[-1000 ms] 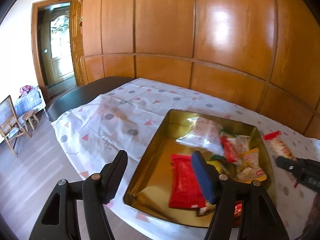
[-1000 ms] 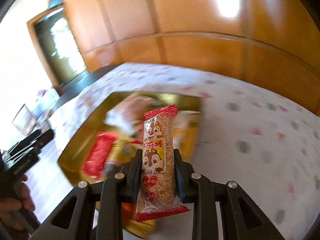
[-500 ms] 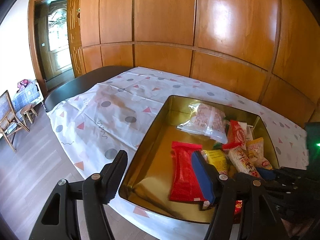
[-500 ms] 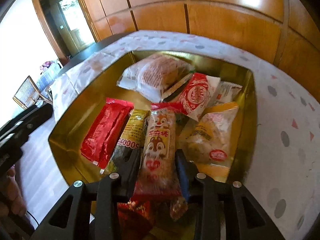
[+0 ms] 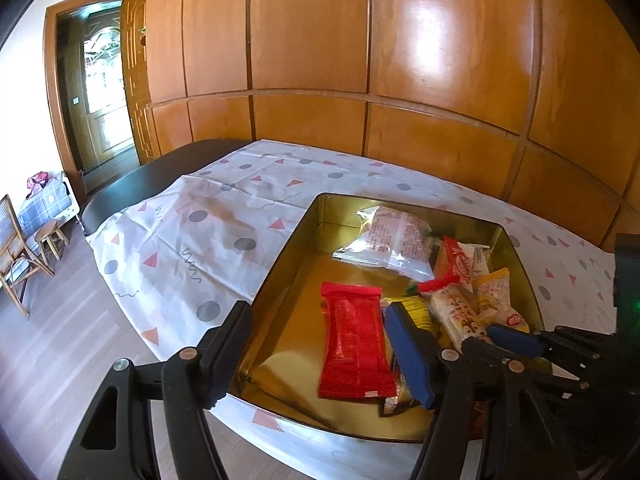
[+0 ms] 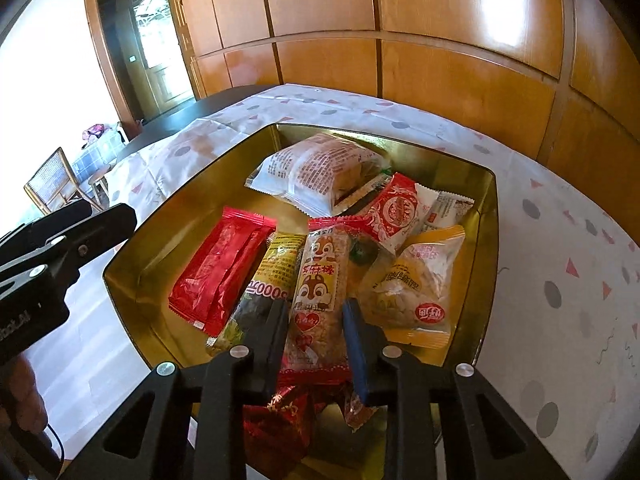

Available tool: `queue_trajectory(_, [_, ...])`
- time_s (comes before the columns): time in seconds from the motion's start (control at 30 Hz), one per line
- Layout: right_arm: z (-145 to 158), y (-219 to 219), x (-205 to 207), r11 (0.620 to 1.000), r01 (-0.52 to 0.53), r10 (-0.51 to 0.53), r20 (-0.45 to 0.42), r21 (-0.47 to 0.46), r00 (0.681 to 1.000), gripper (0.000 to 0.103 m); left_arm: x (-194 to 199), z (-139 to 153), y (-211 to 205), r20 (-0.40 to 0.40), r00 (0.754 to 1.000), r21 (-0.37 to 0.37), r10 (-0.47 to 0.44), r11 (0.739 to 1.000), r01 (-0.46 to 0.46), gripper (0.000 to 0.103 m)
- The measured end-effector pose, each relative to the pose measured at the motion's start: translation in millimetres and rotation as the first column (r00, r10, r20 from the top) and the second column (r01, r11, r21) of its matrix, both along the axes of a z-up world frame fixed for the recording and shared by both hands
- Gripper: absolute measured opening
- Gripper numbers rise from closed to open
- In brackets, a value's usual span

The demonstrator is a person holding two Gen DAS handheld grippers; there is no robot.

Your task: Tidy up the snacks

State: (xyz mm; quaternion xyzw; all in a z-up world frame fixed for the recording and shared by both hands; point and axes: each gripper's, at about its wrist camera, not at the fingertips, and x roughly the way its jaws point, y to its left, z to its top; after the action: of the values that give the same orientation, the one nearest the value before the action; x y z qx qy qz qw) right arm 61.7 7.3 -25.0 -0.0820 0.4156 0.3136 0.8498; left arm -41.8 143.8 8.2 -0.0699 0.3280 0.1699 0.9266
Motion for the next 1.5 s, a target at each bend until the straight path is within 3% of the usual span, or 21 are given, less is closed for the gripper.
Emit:
queue_trajectory(0.3, [4.6,-10.9,-1.8,0.998,0.033,-0.032,-0.027,0.053,0.999,0.031,-3.4,5.6,-11.8,0.013,0.999,0.015,-0.034,0.999,0.034,0.077])
queue_trajectory(0.63, [34.2,-47.8,-36.2,0.984,0.159,-0.169,0.134,0.082,0.976,0.035,-11.0,12.8,-35.2,0.038,0.995,0.04,-0.089,0.995,0.087,0.094])
queue_trajectory(0.9, [29.6,-70.5,-47.1,0.966,0.248,-0.255,0.154,0.068,0.955,0.036,-15.2,12.0,-53.8,0.033,0.992,0.047,-0.126,0.991,0.124,0.102])
queue_trajectory(1.5, [28.4,-73.5,-56.8,0.965,0.257,-0.262,0.183,0.052,0.947,0.036,-16.8,11.7,-59.2,0.021,0.991,0.06,-0.132,0.99,0.131,0.103])
